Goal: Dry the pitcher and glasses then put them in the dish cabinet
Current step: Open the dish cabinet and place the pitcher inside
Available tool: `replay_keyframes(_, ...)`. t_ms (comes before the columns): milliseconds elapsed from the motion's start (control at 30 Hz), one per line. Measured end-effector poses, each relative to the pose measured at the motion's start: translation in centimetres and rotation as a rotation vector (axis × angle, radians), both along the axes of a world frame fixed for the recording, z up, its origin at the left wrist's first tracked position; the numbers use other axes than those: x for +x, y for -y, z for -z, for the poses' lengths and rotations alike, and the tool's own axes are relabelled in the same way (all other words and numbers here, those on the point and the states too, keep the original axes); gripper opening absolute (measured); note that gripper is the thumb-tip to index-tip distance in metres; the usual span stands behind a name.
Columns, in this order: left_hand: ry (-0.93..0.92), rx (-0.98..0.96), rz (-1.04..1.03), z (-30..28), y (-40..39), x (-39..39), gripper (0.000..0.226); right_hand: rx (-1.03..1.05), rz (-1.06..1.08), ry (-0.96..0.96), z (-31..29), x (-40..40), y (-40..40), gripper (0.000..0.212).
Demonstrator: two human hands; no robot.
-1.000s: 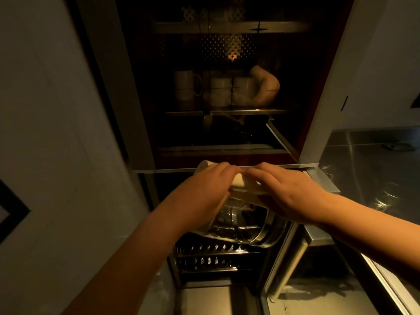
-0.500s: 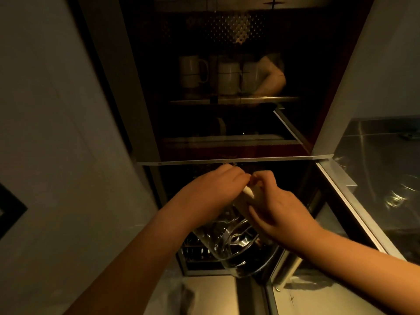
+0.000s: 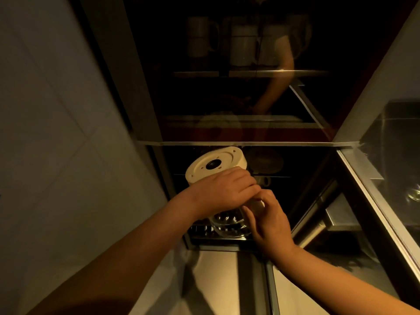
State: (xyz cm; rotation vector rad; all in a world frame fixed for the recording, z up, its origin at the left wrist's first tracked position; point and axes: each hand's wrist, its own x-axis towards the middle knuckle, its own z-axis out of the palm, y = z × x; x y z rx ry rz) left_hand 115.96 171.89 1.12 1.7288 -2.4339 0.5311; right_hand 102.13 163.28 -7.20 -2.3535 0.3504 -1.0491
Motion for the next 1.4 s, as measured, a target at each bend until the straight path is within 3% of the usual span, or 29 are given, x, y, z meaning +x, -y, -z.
replay_keyframes(233, 0.055, -0.028, 0.062, 0.9, 0.6, 0.8, 0.036, -0.116, 0.016, 0.082, 1.9, 0.6, 0.4, 0.037)
replay_keyframes(433, 0.119, 0.003, 0.142, 1.1, 1.4, 1.5, 0.025, -0.108, 0.058, 0.17, 3.2, 1.3, 0.0, 0.03)
replay_keyframes(667, 0.187, 0.021, 0.211, 2.1, 3.0, 2.7, 0.029, -0.058, 0.068, 0.196, 6.2, 3.2, 0.7, 0.031)
replay_keyframes(1400, 0.194, 0.067, 0.154, 5.4, 5.9, 6.7, 0.027, -0.029, 0.126, 0.241, 10.1, 8.9, 3.0, 0.028)
